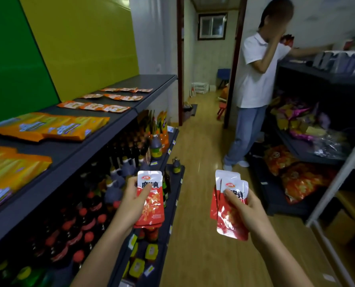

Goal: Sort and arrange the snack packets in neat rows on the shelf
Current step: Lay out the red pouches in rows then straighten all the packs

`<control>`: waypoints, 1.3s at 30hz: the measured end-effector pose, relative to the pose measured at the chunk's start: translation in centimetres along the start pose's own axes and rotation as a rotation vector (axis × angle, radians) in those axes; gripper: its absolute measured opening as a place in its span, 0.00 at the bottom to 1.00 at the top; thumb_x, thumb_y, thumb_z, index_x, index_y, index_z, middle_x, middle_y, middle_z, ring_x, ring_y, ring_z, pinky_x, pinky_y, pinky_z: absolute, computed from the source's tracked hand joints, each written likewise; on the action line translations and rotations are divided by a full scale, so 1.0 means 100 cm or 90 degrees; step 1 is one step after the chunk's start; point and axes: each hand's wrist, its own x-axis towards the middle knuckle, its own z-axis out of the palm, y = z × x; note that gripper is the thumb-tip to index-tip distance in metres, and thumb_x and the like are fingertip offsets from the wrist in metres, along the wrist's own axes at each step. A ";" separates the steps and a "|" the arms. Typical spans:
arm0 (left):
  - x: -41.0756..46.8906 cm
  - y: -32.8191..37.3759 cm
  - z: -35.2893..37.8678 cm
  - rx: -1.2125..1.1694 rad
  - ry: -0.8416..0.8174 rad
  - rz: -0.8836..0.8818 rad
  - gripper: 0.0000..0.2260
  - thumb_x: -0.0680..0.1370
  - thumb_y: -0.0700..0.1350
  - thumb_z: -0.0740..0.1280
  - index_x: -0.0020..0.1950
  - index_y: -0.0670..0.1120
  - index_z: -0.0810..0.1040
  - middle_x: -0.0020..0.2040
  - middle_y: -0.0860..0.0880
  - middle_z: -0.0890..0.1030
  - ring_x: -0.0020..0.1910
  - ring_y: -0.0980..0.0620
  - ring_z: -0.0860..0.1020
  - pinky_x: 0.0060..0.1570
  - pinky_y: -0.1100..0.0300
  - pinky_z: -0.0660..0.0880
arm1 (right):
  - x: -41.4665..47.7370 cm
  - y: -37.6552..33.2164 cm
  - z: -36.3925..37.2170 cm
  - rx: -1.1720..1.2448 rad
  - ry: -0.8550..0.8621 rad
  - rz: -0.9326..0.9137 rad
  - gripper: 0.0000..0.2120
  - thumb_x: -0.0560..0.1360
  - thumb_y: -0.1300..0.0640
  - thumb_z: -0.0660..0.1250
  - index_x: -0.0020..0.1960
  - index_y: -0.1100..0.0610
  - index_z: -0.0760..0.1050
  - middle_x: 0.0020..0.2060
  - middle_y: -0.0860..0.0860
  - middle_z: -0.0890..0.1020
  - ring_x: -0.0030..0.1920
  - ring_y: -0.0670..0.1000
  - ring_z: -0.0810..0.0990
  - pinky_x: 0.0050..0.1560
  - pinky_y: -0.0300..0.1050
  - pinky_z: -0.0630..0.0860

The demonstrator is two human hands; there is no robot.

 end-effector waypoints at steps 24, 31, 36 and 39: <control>0.337 0.030 0.146 0.018 0.263 -0.005 0.07 0.80 0.44 0.59 0.58 0.48 0.66 0.45 0.50 0.77 0.40 0.54 0.78 0.32 0.63 0.73 | 0.438 -0.035 0.013 -0.034 -0.285 0.009 0.07 0.75 0.58 0.66 0.53 0.55 0.76 0.42 0.53 0.85 0.38 0.50 0.84 0.39 0.41 0.80; 0.433 0.037 0.157 0.082 0.296 -0.014 0.09 0.80 0.47 0.59 0.59 0.47 0.67 0.54 0.44 0.77 0.51 0.46 0.78 0.52 0.49 0.76 | 0.539 -0.039 0.061 -0.042 -0.376 -0.002 0.07 0.75 0.56 0.65 0.53 0.53 0.75 0.45 0.54 0.85 0.43 0.52 0.84 0.45 0.46 0.80; 0.507 0.066 0.165 0.094 0.299 0.041 0.08 0.80 0.48 0.58 0.59 0.50 0.67 0.54 0.49 0.77 0.53 0.51 0.78 0.53 0.51 0.76 | 0.605 -0.061 0.114 -0.057 -0.438 -0.076 0.11 0.76 0.55 0.65 0.58 0.50 0.73 0.48 0.49 0.84 0.48 0.48 0.84 0.49 0.43 0.80; 0.545 0.089 0.167 0.092 0.323 0.108 0.09 0.80 0.47 0.58 0.59 0.48 0.69 0.53 0.50 0.78 0.51 0.54 0.78 0.55 0.52 0.75 | 0.638 -0.082 0.143 -0.037 -0.464 -0.128 0.07 0.75 0.55 0.65 0.52 0.48 0.74 0.45 0.47 0.85 0.45 0.44 0.84 0.44 0.39 0.80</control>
